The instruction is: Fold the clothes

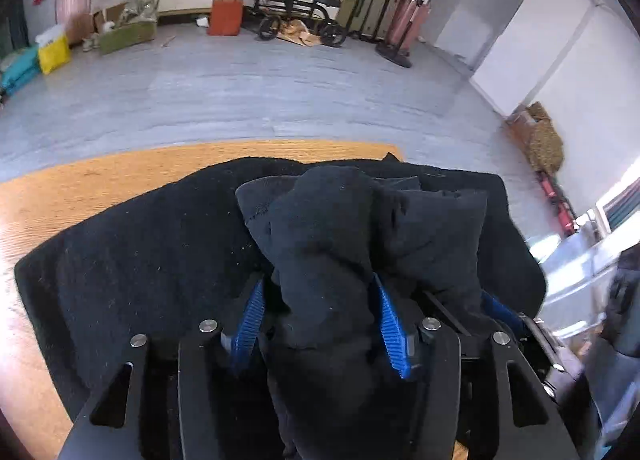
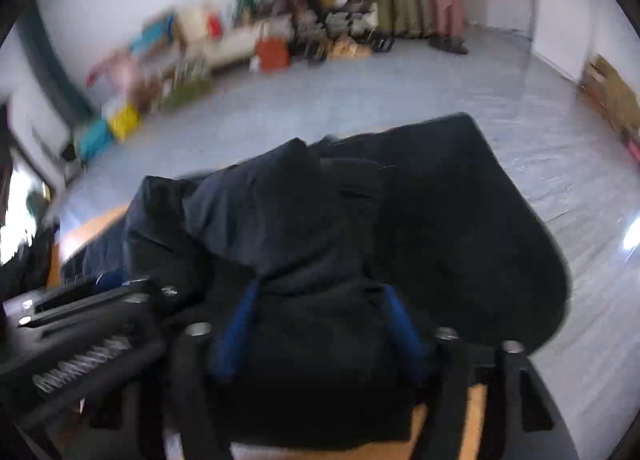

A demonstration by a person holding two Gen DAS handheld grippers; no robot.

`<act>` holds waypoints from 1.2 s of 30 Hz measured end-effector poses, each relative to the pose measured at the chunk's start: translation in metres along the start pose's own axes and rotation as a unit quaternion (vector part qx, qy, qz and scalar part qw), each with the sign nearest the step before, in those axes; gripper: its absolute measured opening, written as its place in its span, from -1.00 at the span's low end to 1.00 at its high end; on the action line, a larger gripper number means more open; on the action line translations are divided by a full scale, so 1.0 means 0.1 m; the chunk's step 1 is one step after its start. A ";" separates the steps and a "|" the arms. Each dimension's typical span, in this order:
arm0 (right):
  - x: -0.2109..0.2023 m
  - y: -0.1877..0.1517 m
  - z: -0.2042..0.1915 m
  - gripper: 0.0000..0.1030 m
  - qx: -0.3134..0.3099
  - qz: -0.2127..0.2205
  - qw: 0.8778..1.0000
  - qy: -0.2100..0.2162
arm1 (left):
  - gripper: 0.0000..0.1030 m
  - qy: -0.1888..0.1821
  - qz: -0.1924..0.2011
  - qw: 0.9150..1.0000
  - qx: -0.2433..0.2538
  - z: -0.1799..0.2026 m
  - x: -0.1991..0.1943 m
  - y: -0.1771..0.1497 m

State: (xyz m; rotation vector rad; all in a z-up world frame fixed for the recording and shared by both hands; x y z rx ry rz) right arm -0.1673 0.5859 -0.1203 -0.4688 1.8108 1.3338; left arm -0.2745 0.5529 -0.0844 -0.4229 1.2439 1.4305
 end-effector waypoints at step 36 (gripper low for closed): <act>-2.13 -1.21 -0.40 1.00 -0.080 0.152 0.985 0.009 | 0.61 -0.010 0.194 0.974 0.113 0.15 -2.30 -1.15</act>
Point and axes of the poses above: each gripper's, at about its wrist camera, not at the fingertips, and x roughly the way its jaws point, z to its right, y to its top, the point moved 1 cm from there along x, roughly the way its jaws point, and after that the axes turned 7 degrees about -x, right-handed, at the moved point
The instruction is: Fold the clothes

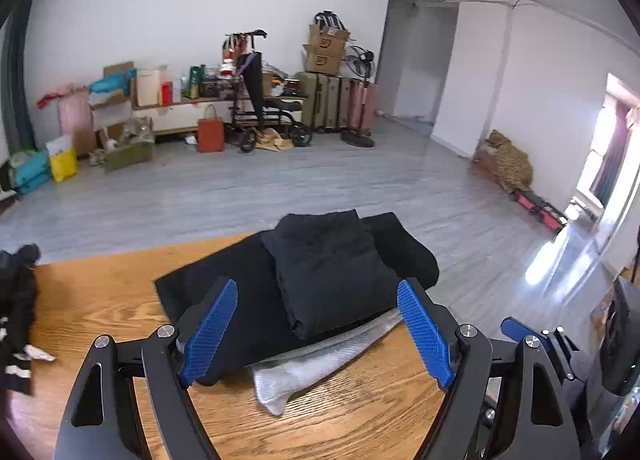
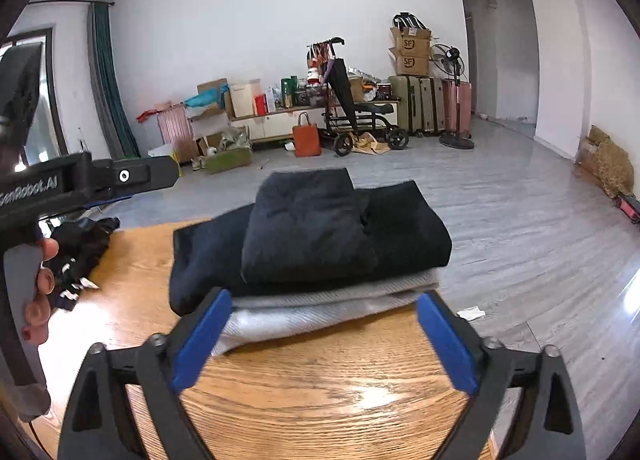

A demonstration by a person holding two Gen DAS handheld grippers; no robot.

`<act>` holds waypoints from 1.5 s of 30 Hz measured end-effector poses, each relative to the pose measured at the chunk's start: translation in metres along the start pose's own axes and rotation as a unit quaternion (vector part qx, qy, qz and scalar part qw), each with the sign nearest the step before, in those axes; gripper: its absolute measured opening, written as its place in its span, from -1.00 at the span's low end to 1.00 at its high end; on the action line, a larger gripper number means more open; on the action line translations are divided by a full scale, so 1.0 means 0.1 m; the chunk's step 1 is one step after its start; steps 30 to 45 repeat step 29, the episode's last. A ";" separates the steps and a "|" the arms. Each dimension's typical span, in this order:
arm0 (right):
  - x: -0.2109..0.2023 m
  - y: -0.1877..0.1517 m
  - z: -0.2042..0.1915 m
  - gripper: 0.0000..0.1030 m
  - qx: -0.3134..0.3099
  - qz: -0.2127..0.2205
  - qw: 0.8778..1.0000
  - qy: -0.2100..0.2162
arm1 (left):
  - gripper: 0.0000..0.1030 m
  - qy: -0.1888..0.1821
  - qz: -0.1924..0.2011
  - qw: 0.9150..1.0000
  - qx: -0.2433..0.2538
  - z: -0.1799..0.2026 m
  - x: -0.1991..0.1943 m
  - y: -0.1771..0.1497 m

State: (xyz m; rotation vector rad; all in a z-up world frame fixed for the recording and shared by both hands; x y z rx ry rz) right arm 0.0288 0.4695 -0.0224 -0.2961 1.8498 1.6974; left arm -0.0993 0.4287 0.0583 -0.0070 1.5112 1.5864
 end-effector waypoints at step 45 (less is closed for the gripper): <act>-0.06 0.00 -0.07 1.00 -0.023 -0.022 0.999 -0.006 | 0.61 0.043 -0.027 0.998 0.034 0.24 0.08 -0.19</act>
Point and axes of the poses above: each gripper's, at about its wrist camera, not at the fingertips, and x roughly the way its jaws point, z to its right, y to its top, the point moved 1 cm from there along x, roughly the way its jaws point, and after that the axes turned 7 degrees about -x, right-handed, at the moved point
